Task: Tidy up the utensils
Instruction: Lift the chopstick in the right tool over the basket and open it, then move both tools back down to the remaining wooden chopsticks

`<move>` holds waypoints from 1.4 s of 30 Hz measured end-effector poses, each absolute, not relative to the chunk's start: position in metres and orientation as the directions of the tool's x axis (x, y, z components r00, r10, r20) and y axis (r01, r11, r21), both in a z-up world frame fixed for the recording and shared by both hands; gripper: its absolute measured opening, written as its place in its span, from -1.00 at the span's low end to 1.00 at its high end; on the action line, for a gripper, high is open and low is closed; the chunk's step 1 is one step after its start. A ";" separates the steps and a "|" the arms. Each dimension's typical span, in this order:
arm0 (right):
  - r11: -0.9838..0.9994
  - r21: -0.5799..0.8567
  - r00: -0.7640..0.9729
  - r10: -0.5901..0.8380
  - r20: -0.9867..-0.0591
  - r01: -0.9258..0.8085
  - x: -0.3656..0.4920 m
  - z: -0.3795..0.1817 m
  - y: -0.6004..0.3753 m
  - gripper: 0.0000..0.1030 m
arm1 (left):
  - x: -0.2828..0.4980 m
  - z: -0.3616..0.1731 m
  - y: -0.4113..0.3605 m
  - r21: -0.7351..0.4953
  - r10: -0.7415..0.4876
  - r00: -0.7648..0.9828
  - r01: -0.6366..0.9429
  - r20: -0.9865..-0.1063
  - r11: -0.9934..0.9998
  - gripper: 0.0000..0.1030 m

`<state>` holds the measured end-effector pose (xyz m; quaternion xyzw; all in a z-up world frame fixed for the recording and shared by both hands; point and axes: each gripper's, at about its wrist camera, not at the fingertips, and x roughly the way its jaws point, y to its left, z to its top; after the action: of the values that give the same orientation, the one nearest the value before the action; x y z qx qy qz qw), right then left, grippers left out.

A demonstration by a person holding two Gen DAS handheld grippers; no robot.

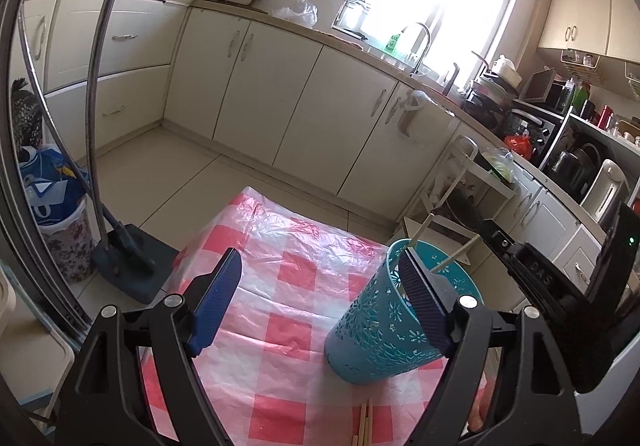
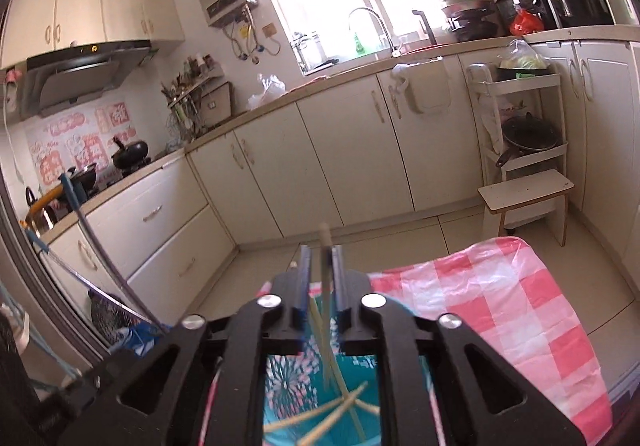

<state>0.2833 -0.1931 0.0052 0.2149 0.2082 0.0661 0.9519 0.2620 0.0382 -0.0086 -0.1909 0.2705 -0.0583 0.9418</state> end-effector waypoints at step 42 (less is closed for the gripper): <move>0.984 0.170 0.576 0.169 -0.800 -0.052 0.167 -0.146 -0.136 -0.73 | 0.232 -0.091 -0.008 -0.056 -0.218 0.573 0.286 -0.790 0.957 0.57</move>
<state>0.1666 -0.1359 -0.1460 0.0641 0.4560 0.0625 0.8854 0.2316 -0.0082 -0.0906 0.0388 0.4395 -0.1420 0.8861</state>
